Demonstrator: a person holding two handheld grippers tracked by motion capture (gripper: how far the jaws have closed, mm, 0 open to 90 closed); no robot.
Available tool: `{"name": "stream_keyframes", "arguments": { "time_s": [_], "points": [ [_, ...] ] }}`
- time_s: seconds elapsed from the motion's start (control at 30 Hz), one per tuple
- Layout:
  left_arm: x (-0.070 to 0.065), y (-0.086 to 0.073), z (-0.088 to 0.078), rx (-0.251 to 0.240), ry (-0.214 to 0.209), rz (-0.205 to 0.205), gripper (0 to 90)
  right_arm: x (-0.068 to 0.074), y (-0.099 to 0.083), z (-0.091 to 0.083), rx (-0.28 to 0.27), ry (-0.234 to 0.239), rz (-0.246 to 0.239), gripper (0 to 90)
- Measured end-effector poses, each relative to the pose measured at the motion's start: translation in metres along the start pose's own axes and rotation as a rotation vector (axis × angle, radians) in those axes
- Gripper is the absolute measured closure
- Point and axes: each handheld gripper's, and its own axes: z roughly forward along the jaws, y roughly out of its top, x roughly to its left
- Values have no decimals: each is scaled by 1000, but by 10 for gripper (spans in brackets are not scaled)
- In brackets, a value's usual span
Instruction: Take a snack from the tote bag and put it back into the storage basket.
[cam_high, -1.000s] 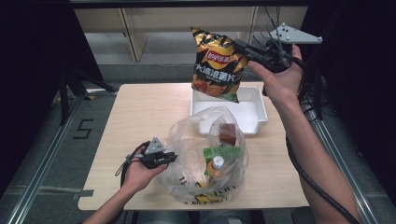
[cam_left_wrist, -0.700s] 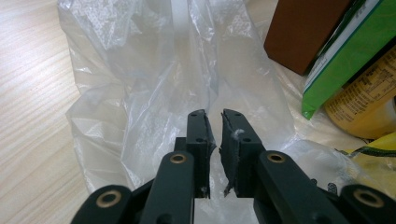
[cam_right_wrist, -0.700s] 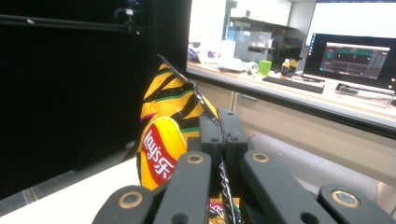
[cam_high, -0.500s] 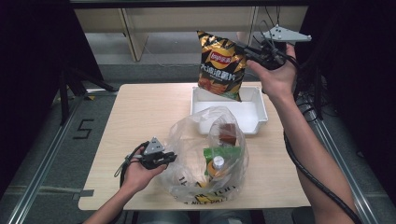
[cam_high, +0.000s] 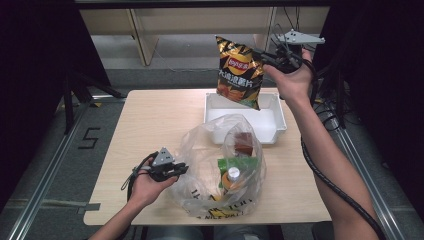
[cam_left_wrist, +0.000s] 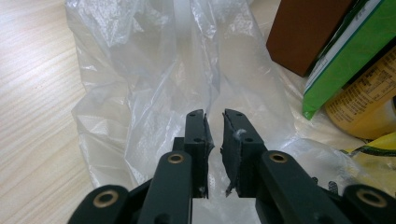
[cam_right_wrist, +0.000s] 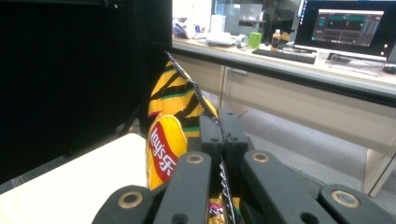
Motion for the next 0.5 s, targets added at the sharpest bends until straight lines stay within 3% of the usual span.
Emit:
{"name": "stream_keyframes", "arguments": {
  "time_s": [0.47,0.5],
  "points": [
    [-2,-1,0,-15,3,3,787,-13,-18,26,59,-14,12,900],
    [-2,-1,0,-15,3,4,787,-16,-20,27,60,-16,-16,900]
  ]
}}
